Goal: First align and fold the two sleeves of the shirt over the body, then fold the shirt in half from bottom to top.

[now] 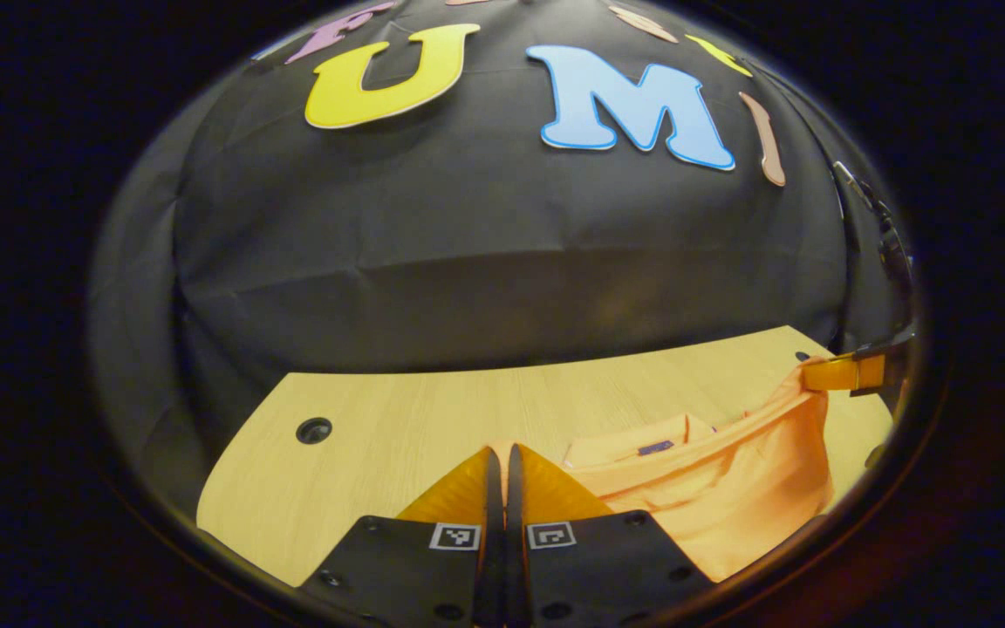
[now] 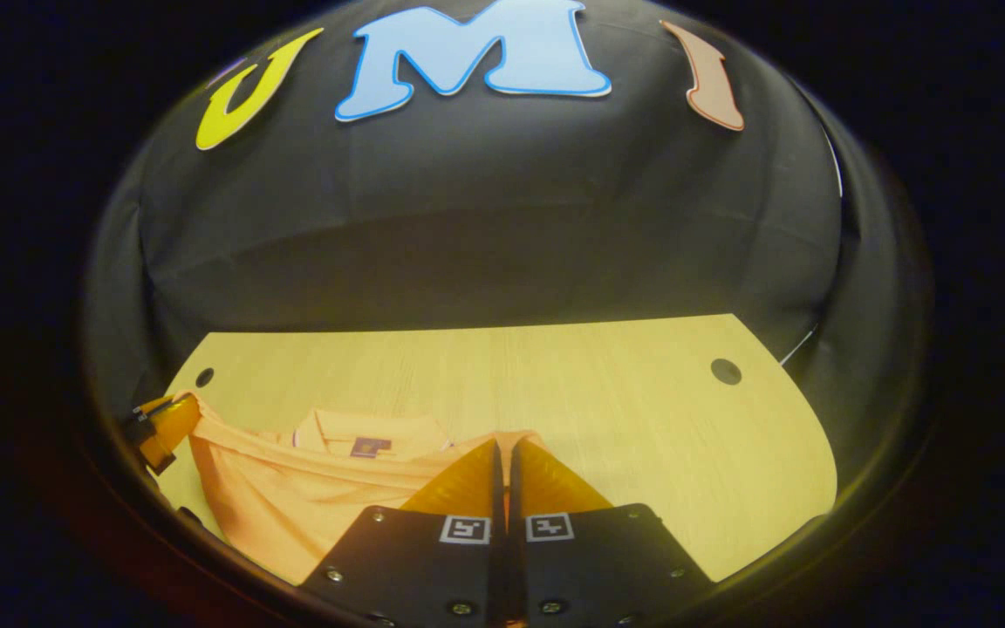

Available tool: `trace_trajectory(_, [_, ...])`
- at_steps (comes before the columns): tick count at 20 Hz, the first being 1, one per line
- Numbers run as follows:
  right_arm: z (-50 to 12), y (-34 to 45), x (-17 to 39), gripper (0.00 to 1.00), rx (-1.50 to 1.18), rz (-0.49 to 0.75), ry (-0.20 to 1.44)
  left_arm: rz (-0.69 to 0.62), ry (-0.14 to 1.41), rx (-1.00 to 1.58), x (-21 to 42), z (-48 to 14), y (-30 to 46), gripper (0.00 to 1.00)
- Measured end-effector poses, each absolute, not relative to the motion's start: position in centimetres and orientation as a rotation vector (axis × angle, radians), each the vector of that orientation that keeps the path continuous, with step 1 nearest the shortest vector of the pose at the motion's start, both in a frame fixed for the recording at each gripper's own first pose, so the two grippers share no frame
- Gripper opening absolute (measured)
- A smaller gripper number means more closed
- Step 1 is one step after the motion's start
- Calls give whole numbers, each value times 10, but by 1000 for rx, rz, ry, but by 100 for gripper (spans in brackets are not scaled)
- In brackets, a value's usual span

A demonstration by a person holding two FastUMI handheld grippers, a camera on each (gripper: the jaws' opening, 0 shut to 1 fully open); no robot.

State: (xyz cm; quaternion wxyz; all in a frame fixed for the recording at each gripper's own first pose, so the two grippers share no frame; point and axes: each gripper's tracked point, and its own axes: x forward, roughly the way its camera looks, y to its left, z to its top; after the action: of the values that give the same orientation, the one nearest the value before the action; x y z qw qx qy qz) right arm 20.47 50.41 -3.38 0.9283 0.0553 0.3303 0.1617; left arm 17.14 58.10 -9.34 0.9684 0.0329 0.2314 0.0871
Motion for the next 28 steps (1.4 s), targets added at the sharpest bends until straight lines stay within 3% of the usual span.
trace_trajectory(11, [-75,524,244,1,105,317,717,208,448,146,212,-128,598,6])
trace_trajectory(21, [-89,531,240,6,17,309,737,190,507,157,217,-151,607,8])
trace_trajectory(23, [-86,526,241,20,-19,305,726,189,513,151,214,-148,608,15])
trace_trajectory(24, [-81,525,237,31,-25,311,723,191,515,148,212,-146,608,15])
trace_trajectory(26, [-74,523,232,35,-33,322,720,196,511,128,207,-137,609,27])
trace_trajectory(28, [-65,520,227,55,-48,337,709,199,502,97,199,-126,607,37])
